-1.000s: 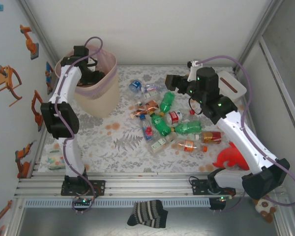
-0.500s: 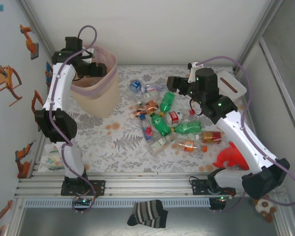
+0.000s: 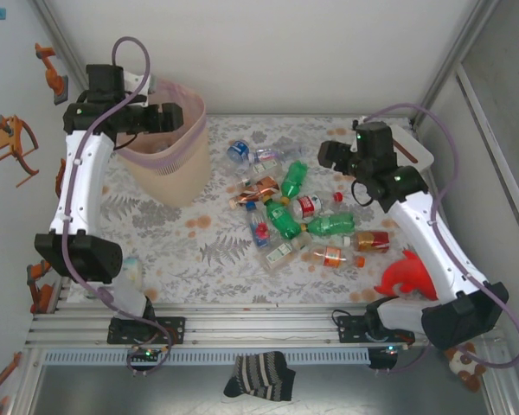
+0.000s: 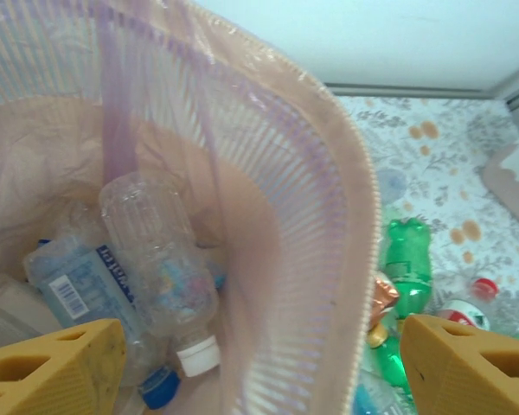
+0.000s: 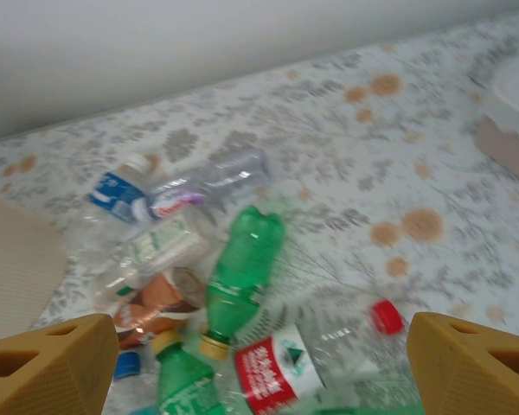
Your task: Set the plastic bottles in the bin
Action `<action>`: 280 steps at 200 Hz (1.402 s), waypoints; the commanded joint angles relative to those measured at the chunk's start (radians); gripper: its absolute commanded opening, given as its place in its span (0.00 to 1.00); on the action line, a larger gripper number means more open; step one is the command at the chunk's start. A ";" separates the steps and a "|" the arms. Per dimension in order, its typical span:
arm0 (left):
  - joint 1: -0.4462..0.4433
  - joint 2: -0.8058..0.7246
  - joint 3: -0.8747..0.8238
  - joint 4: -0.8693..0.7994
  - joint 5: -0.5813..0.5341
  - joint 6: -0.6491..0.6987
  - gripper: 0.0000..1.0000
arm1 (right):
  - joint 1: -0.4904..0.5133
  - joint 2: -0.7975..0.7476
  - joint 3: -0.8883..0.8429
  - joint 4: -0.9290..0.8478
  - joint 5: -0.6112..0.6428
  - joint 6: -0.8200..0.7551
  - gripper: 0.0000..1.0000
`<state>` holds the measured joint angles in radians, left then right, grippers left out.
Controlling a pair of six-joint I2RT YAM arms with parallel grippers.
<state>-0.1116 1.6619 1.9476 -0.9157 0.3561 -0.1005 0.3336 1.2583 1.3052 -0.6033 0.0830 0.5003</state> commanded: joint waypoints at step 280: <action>0.000 -0.173 -0.285 0.276 0.139 -0.088 0.82 | -0.489 0.121 -0.477 -0.197 -0.192 0.817 0.82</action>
<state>-0.1116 1.5101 1.6726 -0.6582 0.4793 -0.1974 -0.1452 1.3724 0.8562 -0.8078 -0.1081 1.2915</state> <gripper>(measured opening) 0.825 0.827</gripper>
